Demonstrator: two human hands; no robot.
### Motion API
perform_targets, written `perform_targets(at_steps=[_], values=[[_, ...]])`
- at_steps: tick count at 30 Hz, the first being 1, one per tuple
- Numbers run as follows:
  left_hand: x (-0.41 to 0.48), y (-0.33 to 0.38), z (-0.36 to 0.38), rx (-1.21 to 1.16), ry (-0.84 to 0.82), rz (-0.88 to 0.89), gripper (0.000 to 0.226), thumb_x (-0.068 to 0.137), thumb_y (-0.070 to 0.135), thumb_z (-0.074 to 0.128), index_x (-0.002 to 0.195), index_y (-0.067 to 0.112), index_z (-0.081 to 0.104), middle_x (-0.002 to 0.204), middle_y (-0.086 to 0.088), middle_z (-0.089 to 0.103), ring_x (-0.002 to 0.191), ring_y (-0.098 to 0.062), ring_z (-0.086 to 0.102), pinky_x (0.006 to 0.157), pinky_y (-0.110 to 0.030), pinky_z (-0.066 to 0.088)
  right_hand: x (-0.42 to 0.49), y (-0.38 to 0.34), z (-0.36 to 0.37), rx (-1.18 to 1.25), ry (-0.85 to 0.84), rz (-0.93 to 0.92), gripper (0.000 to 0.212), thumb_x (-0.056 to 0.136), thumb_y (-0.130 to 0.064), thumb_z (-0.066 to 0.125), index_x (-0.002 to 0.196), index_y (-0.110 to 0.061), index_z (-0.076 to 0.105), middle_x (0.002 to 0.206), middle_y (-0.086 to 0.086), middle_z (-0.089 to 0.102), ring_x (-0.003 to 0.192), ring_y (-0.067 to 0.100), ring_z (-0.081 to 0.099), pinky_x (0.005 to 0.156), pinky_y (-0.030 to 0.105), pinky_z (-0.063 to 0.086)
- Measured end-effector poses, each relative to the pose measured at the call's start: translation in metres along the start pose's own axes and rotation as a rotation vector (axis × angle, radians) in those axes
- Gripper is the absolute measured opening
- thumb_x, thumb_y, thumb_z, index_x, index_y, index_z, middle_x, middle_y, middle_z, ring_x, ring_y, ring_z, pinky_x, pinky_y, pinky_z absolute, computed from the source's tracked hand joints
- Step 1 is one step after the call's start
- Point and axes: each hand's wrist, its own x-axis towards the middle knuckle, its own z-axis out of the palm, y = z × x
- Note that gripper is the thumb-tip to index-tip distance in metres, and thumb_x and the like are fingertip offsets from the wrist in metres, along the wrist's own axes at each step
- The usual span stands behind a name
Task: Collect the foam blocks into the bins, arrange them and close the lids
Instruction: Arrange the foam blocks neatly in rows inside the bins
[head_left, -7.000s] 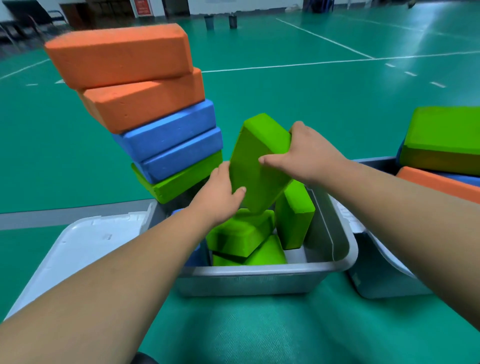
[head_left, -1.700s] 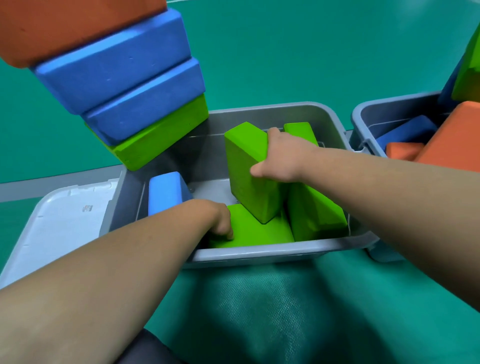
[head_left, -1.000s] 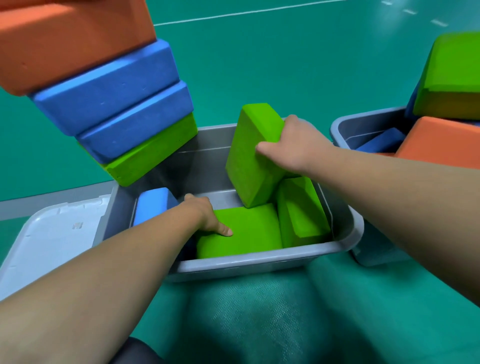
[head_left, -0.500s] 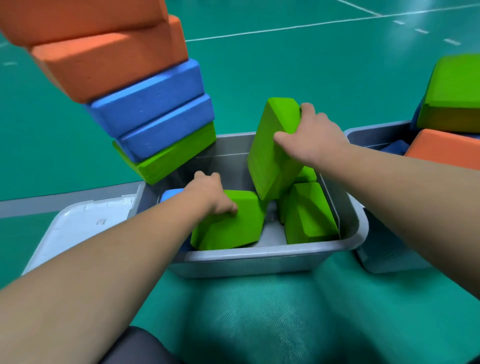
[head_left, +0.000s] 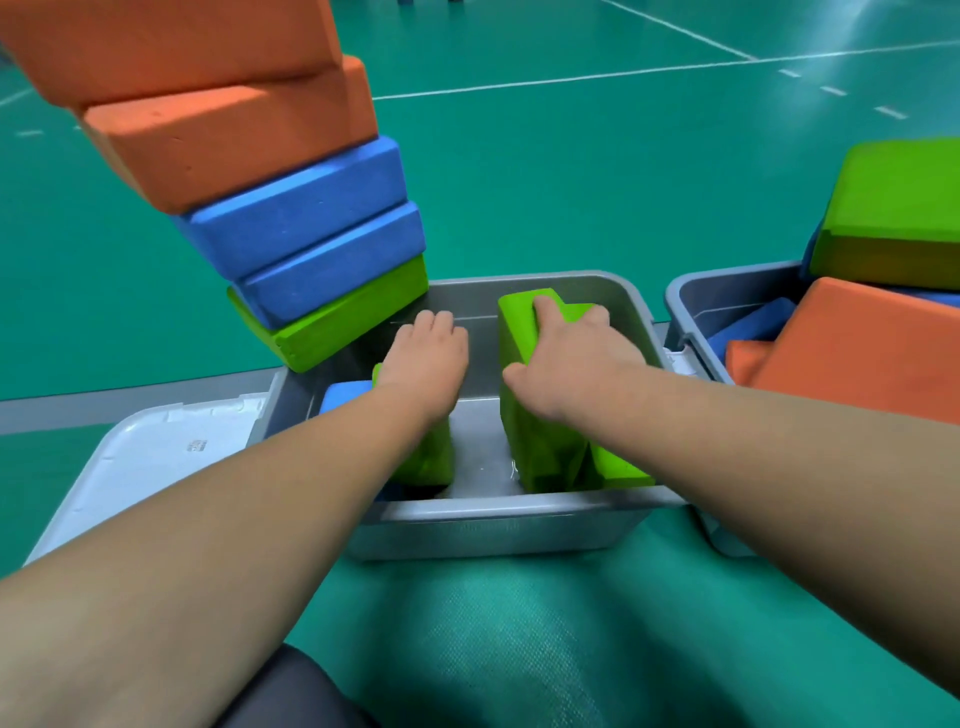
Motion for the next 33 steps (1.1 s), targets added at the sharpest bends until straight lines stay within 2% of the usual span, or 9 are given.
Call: perform_targets(at_steps=[3,7,10,13,16,20,23,28,33], values=[[0.009,0.014,-0.012,-0.551,-0.086,-0.078,0.03,0.092,0.012,0.055,0.122,0.011,0.055,0.113,-0.015,0.065,0.105,-0.034,0.064,0.082,-0.04,0.052,-0.008,0.0,0.007,-0.053,-0.083,0.024,0.093,0.089,-0.063,0.053,0.161,-0.03,0.003,0.146,0.024,0.027,0.121,0.046,0.054,0.098,0.055,0.046],[-0.004,0.034,-0.016,-1.37,-0.577,-0.316,0.038,0.102,0.031,0.044,0.138,0.034,0.053,0.12,-0.009,0.067,0.087,-0.034,0.079,0.077,-0.046,0.065,-0.011,0.0,0.005,-0.403,-0.38,-0.129,0.118,0.083,-0.064,0.072,0.164,-0.016,0.001,0.149,0.02,0.041,0.126,0.041,0.054,0.101,0.048,0.047],[-0.013,0.043,-0.014,-1.583,-0.885,-0.375,0.043,0.104,0.048,0.04,0.14,0.026,0.05,0.131,-0.013,0.055,0.094,-0.046,0.075,0.076,-0.052,0.064,-0.015,0.009,0.005,-0.535,-0.616,-0.235,0.047,0.093,-0.045,0.069,0.124,-0.011,0.06,0.102,0.006,0.062,0.073,0.023,0.063,0.065,0.03,0.057],[-0.017,0.052,-0.014,-1.475,-0.906,-0.303,0.023,0.106,0.045,0.046,0.117,0.028,0.056,0.128,-0.01,0.052,0.09,-0.039,0.073,0.075,-0.053,0.064,-0.012,0.016,0.009,-0.654,-0.601,-0.301,0.017,0.102,-0.02,0.051,0.097,-0.009,0.063,0.08,0.005,0.058,0.047,0.015,0.056,0.033,0.023,0.04],[-0.024,0.062,-0.007,-1.259,-0.987,-0.245,0.036,0.106,0.043,0.053,0.131,0.019,0.051,0.13,-0.012,0.055,0.078,-0.033,0.068,0.07,-0.045,0.062,0.003,0.016,0.008,-0.71,-0.577,-0.325,0.032,0.099,-0.007,0.05,0.07,-0.008,0.06,0.067,0.005,0.059,0.055,0.021,0.06,0.061,0.033,0.048],[-0.03,0.076,-0.01,-1.229,-1.004,-0.214,0.033,0.102,0.049,0.056,0.112,0.019,0.065,0.113,-0.007,0.066,0.069,-0.027,0.064,0.055,-0.027,0.051,0.025,0.028,-0.006,-0.753,-0.449,-0.351,0.029,0.095,-0.008,0.056,0.117,-0.01,0.074,0.098,0.007,0.075,0.081,0.025,0.068,0.069,0.03,0.049],[-0.029,0.084,-0.012,-1.235,-0.895,-0.266,0.051,0.091,0.053,0.071,0.127,0.019,0.062,0.117,-0.008,0.072,0.07,-0.03,0.069,0.05,-0.031,0.056,0.031,0.05,-0.012,-0.605,-0.31,-0.307,0.034,0.098,-0.01,0.054,0.128,-0.011,0.069,0.126,0.011,0.068,0.111,0.031,0.065,0.08,0.032,0.048],[-0.033,0.1,-0.018,-1.003,-0.806,-0.302,0.142,0.071,0.08,0.075,0.164,0.012,-0.007,0.151,-0.015,0.048,0.114,-0.036,0.064,0.081,-0.039,0.057,0.037,0.08,-0.01,-0.244,-0.255,-0.243,0.036,0.096,-0.017,0.062,0.131,-0.016,0.068,0.126,0.011,0.067,0.118,0.032,0.063,0.094,0.036,0.052],[-0.029,0.11,-0.029,-0.734,-0.787,-0.21,0.147,0.076,0.087,0.06,0.157,-0.003,-0.023,0.147,-0.024,0.052,0.1,-0.032,0.06,0.086,-0.036,0.049,0.042,0.08,-0.008,-0.292,-0.29,-0.286,0.037,0.096,-0.015,0.061,0.132,-0.014,0.066,0.13,0.013,0.065,0.12,0.034,0.062,0.098,0.039,0.051]])
